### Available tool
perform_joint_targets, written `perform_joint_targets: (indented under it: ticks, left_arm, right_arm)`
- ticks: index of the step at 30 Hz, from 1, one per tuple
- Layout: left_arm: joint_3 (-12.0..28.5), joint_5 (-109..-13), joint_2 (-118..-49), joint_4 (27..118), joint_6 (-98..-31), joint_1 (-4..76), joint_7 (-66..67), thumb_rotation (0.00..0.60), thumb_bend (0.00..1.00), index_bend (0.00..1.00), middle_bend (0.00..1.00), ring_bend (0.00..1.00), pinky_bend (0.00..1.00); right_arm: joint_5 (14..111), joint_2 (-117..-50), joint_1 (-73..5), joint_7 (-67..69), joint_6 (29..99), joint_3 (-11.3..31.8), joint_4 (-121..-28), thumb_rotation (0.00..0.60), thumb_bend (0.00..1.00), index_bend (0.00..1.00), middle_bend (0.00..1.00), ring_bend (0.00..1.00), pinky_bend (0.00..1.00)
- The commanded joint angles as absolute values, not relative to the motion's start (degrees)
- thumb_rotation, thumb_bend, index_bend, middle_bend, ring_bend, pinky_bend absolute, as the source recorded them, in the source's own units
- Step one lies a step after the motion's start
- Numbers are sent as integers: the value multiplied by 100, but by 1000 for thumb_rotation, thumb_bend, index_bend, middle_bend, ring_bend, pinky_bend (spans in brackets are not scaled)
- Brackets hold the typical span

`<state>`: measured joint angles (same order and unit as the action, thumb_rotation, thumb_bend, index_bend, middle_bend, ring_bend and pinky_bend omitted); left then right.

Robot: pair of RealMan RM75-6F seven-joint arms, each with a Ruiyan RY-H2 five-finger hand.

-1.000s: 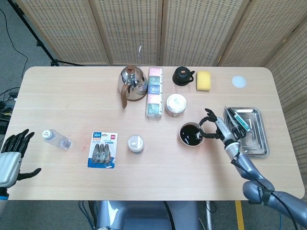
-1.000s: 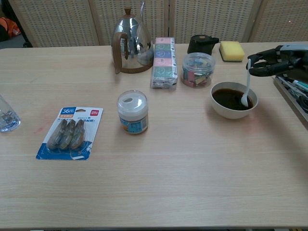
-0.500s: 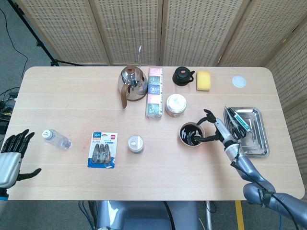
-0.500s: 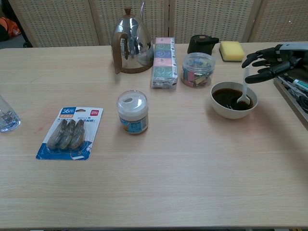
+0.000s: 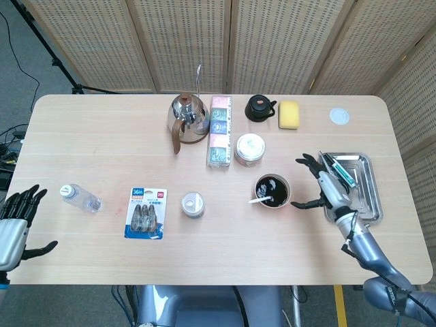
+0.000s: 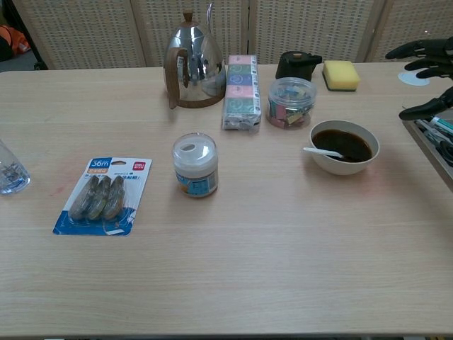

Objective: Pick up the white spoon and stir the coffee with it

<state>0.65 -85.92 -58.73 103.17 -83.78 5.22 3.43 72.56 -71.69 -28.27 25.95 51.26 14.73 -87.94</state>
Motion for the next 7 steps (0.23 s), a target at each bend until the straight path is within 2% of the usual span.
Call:
perform_joint_targets:
  ticks: [1, 4, 7]
  left_arm:
    - [65, -8608, -5867, 10368, -8462, 476, 415, 600, 0, 0, 0, 0, 0]
    - [33, -8698, -5876, 10465, -8662, 364, 485, 600, 0, 0, 0, 0, 0]
    - [-1, -8763, -5856, 10450, -8746, 301, 446, 600, 0, 0, 0, 0, 0]
  right_arm:
    - [7782, -6943, -2344, 1286, 6285, 1130, -8839, 600, 0, 108, 0, 0, 0]
    - [8455, -6978, -1737, 123, 7634, 742, -8397, 600, 0, 108, 0, 0, 0]
    - [8722, -7161, -1439, -36, 8251, 592, -8054, 600, 0, 108, 0, 0, 0]
